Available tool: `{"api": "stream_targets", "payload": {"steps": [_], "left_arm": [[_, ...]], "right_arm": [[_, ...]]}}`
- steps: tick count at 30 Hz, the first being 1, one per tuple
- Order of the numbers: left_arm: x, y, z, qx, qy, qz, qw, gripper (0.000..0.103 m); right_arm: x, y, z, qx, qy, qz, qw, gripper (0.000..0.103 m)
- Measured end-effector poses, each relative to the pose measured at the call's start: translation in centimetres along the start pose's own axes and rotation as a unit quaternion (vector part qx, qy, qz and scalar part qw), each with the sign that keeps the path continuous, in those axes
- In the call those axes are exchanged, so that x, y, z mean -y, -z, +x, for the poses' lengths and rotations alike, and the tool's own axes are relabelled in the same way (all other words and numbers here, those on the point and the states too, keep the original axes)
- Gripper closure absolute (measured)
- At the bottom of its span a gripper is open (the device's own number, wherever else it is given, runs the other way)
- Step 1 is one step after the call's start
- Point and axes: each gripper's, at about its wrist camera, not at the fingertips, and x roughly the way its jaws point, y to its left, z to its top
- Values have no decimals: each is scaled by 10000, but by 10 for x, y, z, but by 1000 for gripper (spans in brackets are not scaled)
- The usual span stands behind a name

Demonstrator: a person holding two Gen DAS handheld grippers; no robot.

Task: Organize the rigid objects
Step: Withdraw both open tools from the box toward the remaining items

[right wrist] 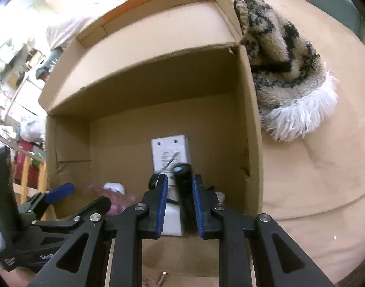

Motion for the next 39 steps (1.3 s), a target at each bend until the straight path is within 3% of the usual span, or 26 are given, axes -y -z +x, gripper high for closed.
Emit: {"api": "stream_targets", "payload": {"steps": [1, 3, 9, 33, 39], "left_arm": [[-1, -1, -1, 16, 0, -14, 10000, 1], [-5, -1, -2, 37, -7, -54, 10000, 1], [-10, -1, -9, 138, 145, -108, 9997, 1], [-17, 4, -53, 566, 13, -79, 9984, 1], [-10, 14, -67, 740, -77, 244, 9969, 1]], "right_arm": [[-1, -1, -2, 60, -6, -1, 10000, 70], [-2, -1, -3, 183, -86, 14, 9998, 41], [-5, -2, -7, 224, -12, -116, 9997, 40], [-18, 9, -20, 386, 183, -361, 9984, 40], [-17, 23, -38, 446, 91, -298, 9985, 40]]}}
